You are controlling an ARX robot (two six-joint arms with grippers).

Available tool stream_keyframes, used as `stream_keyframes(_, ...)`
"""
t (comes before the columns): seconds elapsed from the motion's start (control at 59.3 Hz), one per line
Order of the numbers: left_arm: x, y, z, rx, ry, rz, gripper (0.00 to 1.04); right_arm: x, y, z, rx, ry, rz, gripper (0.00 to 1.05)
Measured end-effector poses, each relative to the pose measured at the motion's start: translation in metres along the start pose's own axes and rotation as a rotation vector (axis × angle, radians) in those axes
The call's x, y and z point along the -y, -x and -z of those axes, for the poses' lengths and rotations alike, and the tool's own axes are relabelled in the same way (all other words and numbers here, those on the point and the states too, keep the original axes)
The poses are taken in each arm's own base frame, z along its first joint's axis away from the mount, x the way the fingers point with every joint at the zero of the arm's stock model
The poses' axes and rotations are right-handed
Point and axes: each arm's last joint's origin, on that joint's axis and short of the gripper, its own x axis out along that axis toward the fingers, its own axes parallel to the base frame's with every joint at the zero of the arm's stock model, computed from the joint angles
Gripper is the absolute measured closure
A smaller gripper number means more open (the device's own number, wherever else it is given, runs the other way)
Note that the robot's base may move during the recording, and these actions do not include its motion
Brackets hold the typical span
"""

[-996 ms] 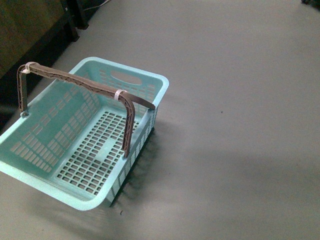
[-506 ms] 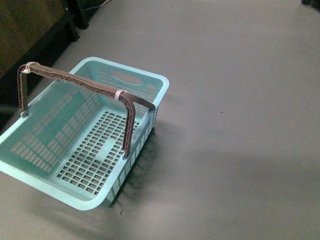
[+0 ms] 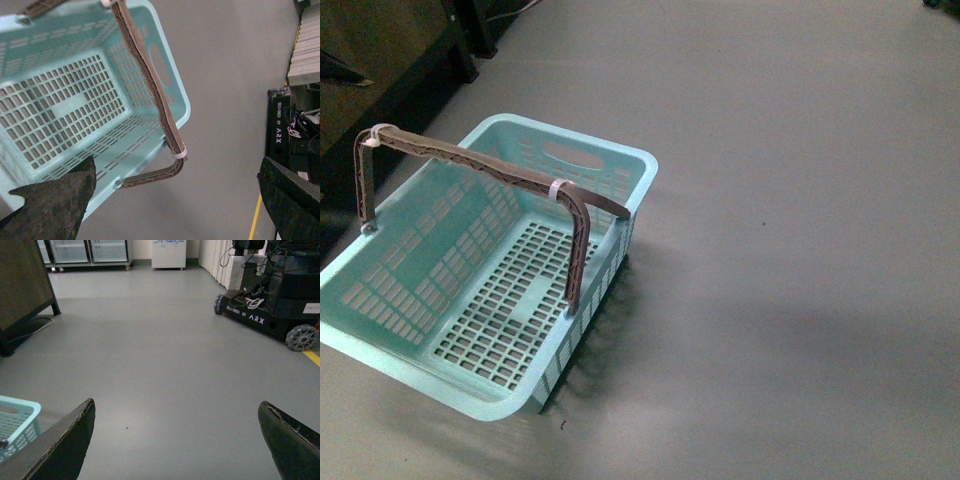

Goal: Pick mango and avocado into basket

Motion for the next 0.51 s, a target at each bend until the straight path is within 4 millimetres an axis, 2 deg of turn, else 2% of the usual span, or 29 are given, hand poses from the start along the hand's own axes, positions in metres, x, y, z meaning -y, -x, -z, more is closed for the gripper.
stream_keyframes(0.051,-0.002,-0.028,-0.002,-0.011,0.043,-0.016,0.08,0.0,0.0,0.0,0.0,0.0,0.0,0.09)
stream_keyframes(0.186,-0.004,-0.064,-0.006,-0.021,0.101,-0.04,0.08,0.0,0.0,0.0,0.0,0.0,0.0,0.09)
stream_keyframes(0.506,-0.013,-0.131,-0.003,-0.04,0.174,-0.09,0.08,0.0,0.0,0.0,0.0,0.0,0.0,0.09)
